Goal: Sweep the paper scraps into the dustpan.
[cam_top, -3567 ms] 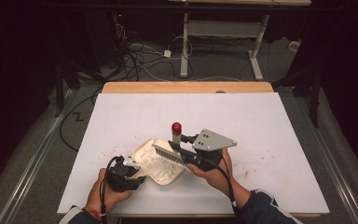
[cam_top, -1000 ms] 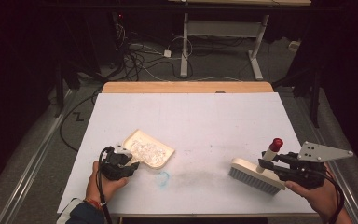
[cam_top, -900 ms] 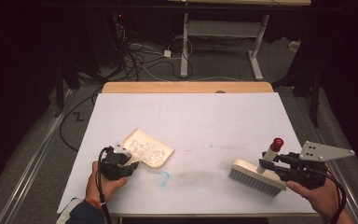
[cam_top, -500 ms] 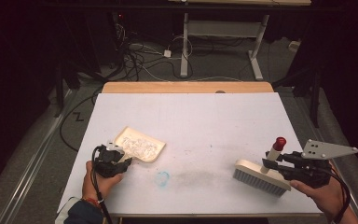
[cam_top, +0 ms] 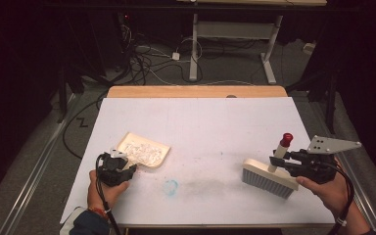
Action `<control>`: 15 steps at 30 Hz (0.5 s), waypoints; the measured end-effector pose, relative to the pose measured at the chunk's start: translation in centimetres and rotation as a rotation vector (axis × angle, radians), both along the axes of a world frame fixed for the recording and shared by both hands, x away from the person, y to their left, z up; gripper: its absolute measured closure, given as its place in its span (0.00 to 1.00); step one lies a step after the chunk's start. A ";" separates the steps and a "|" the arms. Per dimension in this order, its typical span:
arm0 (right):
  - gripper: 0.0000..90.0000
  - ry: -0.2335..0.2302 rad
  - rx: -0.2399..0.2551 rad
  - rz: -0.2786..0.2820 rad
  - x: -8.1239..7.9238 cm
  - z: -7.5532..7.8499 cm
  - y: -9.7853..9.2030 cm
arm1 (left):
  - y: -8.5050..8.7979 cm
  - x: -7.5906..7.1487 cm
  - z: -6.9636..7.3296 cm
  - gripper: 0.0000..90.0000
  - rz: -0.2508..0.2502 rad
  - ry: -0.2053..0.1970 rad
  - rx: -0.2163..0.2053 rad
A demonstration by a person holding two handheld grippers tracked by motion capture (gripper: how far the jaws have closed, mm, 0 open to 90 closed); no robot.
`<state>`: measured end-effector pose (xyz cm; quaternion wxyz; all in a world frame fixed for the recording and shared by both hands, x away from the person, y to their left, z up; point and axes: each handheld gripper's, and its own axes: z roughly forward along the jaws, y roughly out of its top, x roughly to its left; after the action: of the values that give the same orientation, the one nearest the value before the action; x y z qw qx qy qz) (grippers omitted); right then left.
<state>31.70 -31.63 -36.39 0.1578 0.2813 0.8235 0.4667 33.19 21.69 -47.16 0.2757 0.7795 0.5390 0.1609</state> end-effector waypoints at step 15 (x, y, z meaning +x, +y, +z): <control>0.77 0.018 0.018 -0.021 2.3 0.0 0.9 | -0.8 -1.5 0.1 0.56 -0.004 -0.002 -0.067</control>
<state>34.02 -30.74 -36.38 0.1524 0.2955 0.8177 0.4699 31.72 20.85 -47.09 0.3025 0.7706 0.5425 0.1429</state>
